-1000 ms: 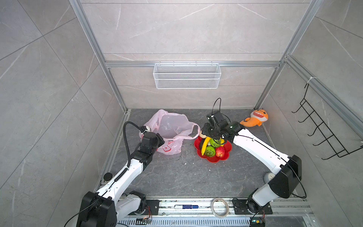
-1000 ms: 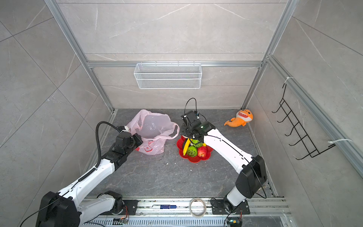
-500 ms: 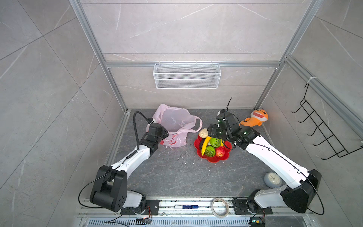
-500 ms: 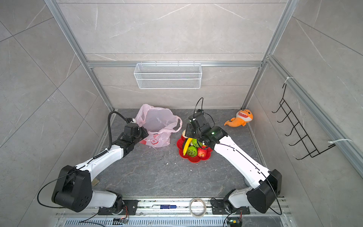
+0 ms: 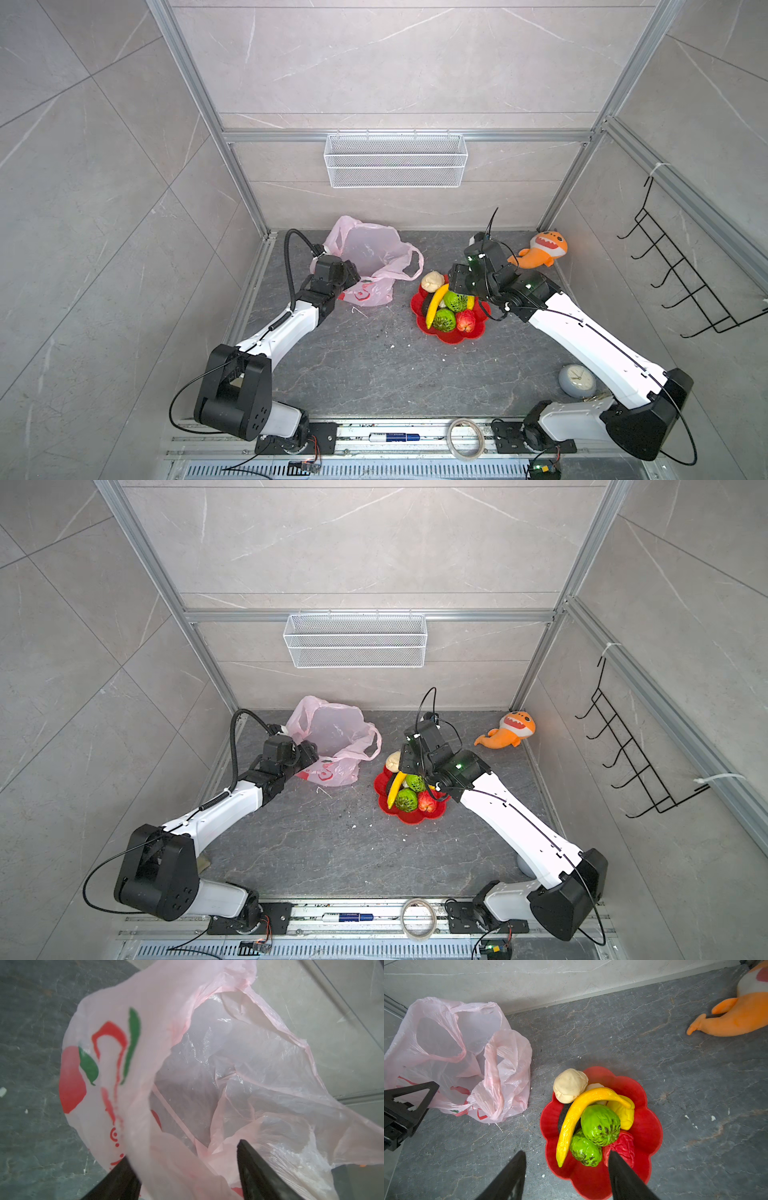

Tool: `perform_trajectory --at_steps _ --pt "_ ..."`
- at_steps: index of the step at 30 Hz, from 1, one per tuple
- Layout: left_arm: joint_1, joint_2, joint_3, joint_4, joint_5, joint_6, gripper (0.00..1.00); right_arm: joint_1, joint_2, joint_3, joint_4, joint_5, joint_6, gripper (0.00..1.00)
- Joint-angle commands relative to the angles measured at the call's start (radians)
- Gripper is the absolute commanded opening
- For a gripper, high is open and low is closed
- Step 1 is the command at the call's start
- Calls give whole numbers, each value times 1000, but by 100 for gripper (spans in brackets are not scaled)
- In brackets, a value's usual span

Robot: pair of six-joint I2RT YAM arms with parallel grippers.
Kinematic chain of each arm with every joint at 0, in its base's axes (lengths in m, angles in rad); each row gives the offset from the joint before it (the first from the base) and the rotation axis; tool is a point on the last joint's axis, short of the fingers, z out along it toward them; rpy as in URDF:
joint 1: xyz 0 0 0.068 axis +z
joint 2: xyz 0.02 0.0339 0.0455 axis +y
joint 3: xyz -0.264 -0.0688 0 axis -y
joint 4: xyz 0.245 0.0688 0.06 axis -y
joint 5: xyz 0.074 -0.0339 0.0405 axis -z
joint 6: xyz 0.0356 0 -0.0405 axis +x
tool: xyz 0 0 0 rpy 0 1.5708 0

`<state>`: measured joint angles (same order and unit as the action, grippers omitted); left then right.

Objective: Take fruits out of the plastic bag
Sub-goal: Move the plastic bag to the top-left of the table.

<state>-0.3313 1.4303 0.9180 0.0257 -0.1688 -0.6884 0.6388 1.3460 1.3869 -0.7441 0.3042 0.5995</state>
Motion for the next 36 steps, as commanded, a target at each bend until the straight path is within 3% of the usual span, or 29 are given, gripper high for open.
perform_trajectory --at_steps 1,4,17,19,21,31,36 --pt "4 -66 28 -44 -45 25 89 -8 -18 -7 -11 24 -33 67" --pt "4 -114 28 -69 -65 49 99 -13 -13 -8 -7 18 -35 69" --pt "4 -367 93 -240 -122 143 100 -30 -48 -42 80 -4 -96 84" --pt "4 -420 107 -291 -155 165 100 -30 -70 -61 110 4 -116 93" --pt "4 -478 113 -332 -192 186 100 -31 -93 -85 135 30 -127 99" --pt "4 -749 46 -565 -501 221 100 -45 -264 -265 205 228 -195 99" --pt "3 -792 -115 -446 -647 297 100 -45 -362 -386 261 336 -245 99"
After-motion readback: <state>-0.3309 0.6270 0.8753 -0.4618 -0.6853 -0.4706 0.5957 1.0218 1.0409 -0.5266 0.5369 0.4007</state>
